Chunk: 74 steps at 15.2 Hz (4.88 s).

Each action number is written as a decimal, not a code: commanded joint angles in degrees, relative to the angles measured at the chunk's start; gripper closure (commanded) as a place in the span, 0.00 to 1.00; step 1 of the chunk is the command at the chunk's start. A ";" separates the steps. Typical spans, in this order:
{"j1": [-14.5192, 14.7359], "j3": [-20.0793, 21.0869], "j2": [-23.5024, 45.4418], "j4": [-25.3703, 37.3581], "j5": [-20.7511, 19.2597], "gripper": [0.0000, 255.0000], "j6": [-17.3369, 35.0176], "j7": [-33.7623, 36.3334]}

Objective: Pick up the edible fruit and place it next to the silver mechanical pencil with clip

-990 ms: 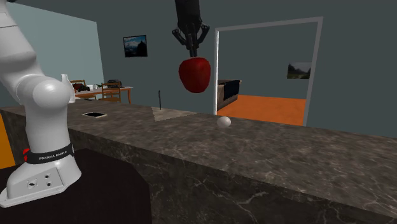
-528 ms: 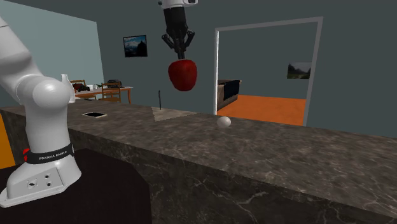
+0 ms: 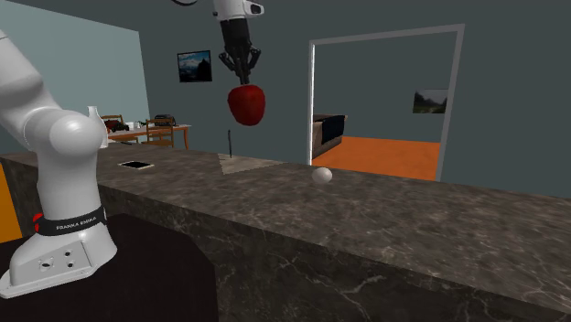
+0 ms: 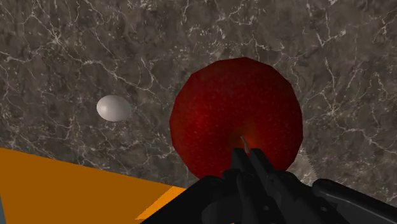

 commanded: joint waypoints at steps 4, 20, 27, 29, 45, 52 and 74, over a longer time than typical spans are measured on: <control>1.87 5.44 0.51 -1.23 1.10 1.00 1.32 7.00; 8.87 20.02 12.03 7.12 4.25 1.00 3.48 27.01; 11.89 25.10 20.92 16.32 3.89 1.00 2.81 35.11; 12.78 26.40 23.88 19.67 3.51 1.00 2.29 37.35; 18.09 31.00 40.30 35.80 0.02 1.00 1.69 47.66; 17.94 30.92 39.72 29.60 -0.11 1.00 7.28 48.18; 17.83 30.56 42.16 15.91 -1.47 1.00 23.32 50.23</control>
